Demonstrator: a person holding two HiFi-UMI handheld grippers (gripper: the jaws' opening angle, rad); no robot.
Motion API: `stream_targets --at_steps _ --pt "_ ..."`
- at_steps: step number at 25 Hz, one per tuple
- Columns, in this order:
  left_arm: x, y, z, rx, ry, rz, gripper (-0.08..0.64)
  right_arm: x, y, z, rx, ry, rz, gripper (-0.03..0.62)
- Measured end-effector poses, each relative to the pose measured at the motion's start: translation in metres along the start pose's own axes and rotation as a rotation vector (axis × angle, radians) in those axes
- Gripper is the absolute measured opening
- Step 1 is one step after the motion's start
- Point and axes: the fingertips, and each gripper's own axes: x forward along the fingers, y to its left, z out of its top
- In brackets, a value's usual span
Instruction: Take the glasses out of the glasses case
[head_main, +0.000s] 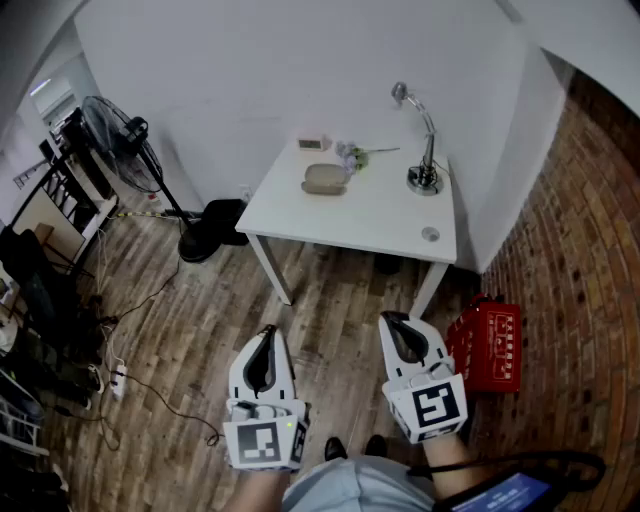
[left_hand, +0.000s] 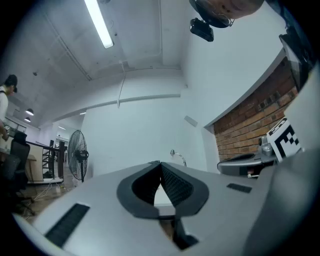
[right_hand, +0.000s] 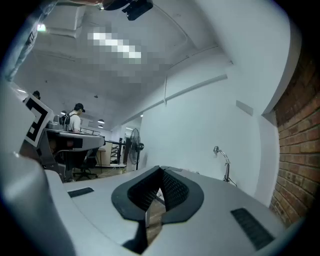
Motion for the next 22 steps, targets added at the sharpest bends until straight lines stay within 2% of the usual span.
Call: stream_targets --at_steps 10,11,12,13,22 --pt "-0.003 0.01 0.001 -0.005 -0.003 -0.004 0.006 0.003 0.004 0.007 0.0 -0.022 -0.019 0.015" --pt "-0.003 0.012 0.002 -0.005 -0.005 -0.004 0.006 0.005 0.006 0.007 0.008 -0.022 -0.013 0.047" --pt "-0.003 0.014 0.002 -0.005 -0.007 -0.004 0.006 0.007 0.008 0.007 0.014 -0.02 0.0 0.185" --pt "-0.004 0.016 0.002 -0.005 -0.008 -0.004 0.006 0.009 0.01 0.008 0.017 -0.022 0.009 0.233" --pt "-0.007 0.038 0.0 -0.007 -0.013 -0.027 0.006 0.014 0.022 0.011 0.002 -0.038 -0.047 0.225"
